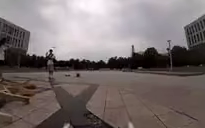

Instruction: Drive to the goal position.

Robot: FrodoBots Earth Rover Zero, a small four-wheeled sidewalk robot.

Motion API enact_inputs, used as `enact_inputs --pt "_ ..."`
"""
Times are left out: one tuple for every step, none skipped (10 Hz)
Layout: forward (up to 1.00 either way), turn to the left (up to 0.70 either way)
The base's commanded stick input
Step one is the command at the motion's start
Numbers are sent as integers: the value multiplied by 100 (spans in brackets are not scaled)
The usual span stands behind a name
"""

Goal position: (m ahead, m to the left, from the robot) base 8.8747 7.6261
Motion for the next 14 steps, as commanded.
enact_inputs --pt "69 0" --pt "69 0" --pt "69 0" --pt "69 0" --pt "69 0" --pt "69 0" --pt "69 0" --pt "69 0" --pt "69 0" --pt "69 0" --pt "69 0" --pt "69 0" --pt "69 0" --pt "69 0"
